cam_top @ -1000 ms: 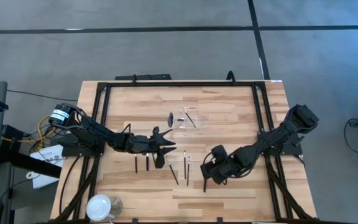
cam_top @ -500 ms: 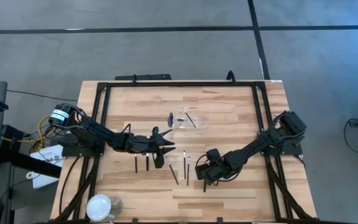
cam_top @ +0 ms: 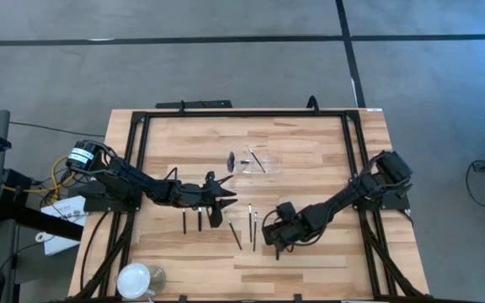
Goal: Put items in baskets/containers
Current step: Put the foundation brush into the right section of the transparent organizer
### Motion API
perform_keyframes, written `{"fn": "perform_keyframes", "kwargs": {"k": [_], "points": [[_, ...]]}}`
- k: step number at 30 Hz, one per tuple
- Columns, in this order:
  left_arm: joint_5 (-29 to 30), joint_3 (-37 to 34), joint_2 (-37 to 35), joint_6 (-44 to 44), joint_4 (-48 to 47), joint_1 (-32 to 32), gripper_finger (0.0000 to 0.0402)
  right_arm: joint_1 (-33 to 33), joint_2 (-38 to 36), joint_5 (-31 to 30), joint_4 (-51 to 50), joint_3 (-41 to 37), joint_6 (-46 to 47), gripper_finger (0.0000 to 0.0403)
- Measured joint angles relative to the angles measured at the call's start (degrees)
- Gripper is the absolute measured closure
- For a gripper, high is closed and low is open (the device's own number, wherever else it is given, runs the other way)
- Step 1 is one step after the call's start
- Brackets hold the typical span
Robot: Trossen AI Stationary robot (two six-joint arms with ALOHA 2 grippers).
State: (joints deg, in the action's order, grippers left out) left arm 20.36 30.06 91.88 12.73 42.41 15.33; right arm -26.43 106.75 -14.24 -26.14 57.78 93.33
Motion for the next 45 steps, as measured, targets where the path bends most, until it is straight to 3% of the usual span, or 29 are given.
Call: {"fn": "perform_keyframes", "kwargs": {"k": [6,12,17,22,24,30,36,39,42,45], "points": [[0.0,0.0,0.0,0.0,0.0,0.0,0.0309,0.19,-0.18,-1.03,0.2,-0.09,-5.08,0.0388],[0.0,0.0,0.0,0.0,-0.07,0.0,0.0309,1.67,-4.08,-9.37,-0.81,1.62,-15.09,0.0378],[0.0,-0.6,0.0,-0.02,-0.13,0.0,0.0309,3.61,-13.24,-23.06,-1.11,3.67,-31.68,0.0395],[-0.02,-1.73,0.0,-0.01,-0.09,0.0,0.0309,4.76,-22.6,-45.44,-1.12,2.94,-49.56,0.039],[0.04,-2.36,0.0,0.0,-0.02,-0.12,0.0309,5.89,-24.36,-49.45,-1.46,1.79,-53.72,0.0395],[0.42,-3.17,0.02,0.0,0.03,-1.52,0.0309,13.24,-25.67,-48.72,6.85,-6.48,-64.44,0.0397],[0.46,-3.19,0.02,0.8,0.04,-3.0,0.0309,21.54,-23.44,-35.47,30.89,-12.5,-81.33,0.0396],[0.42,-3.19,0.02,1.63,0.04,-3.0,0.0309,24.68,-22.53,-32.5,39.63,-14.37,-87.57,0.0395],[0.44,-3.19,0.02,1.7,0.04,-2.67,0.0309,27.09,-21.77,-31.64,40.38,-14.58,-89.34,0.0395],[0.41,-3.19,0.02,1.7,0.04,-2.56,0.0309,29.36,-21.01,-25.11,41.41,-14.56,-88.91,0.0395]]}}
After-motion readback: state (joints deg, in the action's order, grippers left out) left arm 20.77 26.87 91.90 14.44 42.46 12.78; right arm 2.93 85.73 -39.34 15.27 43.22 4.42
